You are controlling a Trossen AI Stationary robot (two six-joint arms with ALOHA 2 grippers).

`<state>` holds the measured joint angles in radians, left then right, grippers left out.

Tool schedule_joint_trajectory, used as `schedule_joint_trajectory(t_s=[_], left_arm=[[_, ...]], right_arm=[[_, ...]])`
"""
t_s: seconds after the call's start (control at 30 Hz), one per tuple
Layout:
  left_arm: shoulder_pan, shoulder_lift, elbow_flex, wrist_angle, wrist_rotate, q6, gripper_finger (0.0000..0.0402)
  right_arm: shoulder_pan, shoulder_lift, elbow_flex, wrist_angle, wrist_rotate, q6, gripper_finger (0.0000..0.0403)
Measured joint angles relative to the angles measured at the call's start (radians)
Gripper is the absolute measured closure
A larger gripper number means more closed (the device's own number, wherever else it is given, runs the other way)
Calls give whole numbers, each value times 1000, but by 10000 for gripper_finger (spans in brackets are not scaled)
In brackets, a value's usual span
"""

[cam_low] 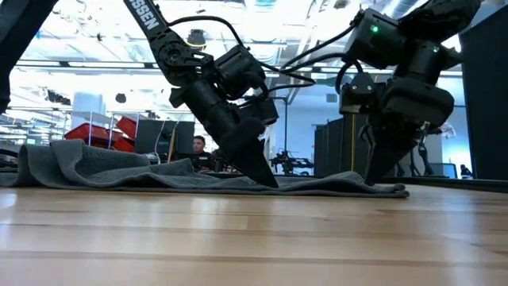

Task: Roll towel
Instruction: Fold the gray towel

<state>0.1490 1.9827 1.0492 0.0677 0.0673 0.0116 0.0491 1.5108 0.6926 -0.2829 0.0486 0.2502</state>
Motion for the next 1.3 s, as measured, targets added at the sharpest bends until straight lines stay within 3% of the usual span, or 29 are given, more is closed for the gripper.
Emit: schedule_joint_trajectory(t_s=[0.3, 0.5, 0.67, 0.8, 0.93, 1.03, 1.3], left_arm=[[-2, 0, 0, 9, -1, -20, 249], [-4, -12, 0, -4, -2, -32, 249], [8, -91, 27, -140, -4, 15, 249], [31, -136, 44, -11, -15, 48, 249], [67, -62, 43, 123, -17, 15, 249], [95, 3, 42, 135, -17, 1, 249], [187, 37, 49, -77, 1, 38, 249]], right_arm=[[-11, 134, -8, 207, 2, -42, 403], [-11, 154, -9, 221, 2, -42, 403], [-11, 154, -8, 207, 1, -33, 403], [-12, 154, -8, 195, -15, -22, 403], [-11, 155, -8, 193, -16, -14, 403], [-11, 155, -9, 193, -16, -12, 403], [-11, 156, -10, 179, -19, -7, 403]])
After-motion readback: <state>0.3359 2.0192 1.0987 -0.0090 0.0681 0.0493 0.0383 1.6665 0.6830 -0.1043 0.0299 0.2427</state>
